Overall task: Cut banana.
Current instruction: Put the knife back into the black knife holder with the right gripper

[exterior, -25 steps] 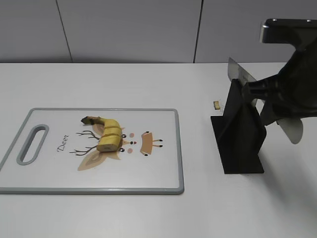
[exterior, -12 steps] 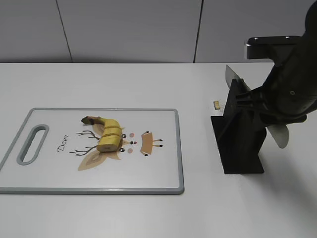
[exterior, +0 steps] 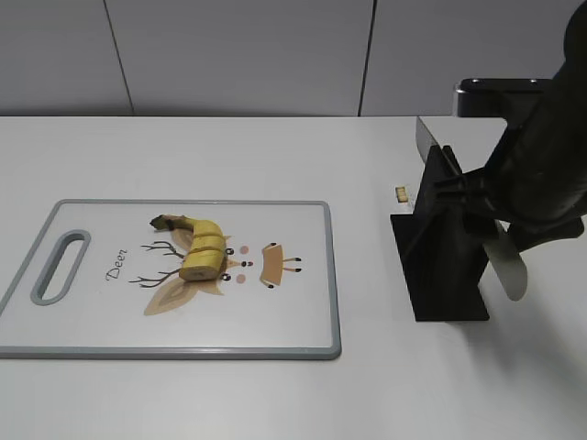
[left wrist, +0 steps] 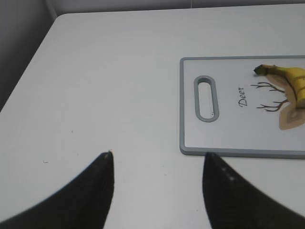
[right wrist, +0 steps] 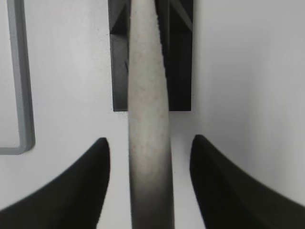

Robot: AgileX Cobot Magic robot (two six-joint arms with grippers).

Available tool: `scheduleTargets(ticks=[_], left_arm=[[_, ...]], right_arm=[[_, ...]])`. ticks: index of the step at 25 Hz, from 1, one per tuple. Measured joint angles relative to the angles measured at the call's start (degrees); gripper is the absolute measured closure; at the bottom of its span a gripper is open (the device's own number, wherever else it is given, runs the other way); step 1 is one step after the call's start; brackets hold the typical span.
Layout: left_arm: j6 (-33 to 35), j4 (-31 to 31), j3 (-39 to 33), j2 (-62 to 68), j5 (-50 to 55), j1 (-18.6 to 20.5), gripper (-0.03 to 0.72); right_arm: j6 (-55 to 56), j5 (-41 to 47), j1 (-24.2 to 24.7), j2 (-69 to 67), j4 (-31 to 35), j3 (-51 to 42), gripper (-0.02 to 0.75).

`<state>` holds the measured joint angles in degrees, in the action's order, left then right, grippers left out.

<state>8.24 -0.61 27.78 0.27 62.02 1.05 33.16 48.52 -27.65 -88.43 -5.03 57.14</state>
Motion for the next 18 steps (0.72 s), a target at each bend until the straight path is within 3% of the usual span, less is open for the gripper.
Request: scheduleTargets(ticks=[3, 5, 13, 18], left_arm=[[0.0, 0.0, 0.0, 0.0, 0.0, 0.0, 0.131], [0.0, 0.0, 0.0, 0.0, 0.0, 0.0, 0.133], [0.0, 0.0, 0.0, 0.0, 0.0, 0.0, 0.136], [0.0, 0.0, 0.0, 0.0, 0.0, 0.0, 0.136]], right_arm=[[-0.1, 0.1, 0.0, 3.4, 0.0, 0.0, 0.178], [-1.0, 0.7, 0.0, 6.5, 0.0, 0.0, 0.15], [-20.5, 7.8, -0.1, 23.4, 7.4, 0.0, 0.144], [-27.2, 10.5, -0.1, 33.3, 10.1, 0.0, 0.144]])
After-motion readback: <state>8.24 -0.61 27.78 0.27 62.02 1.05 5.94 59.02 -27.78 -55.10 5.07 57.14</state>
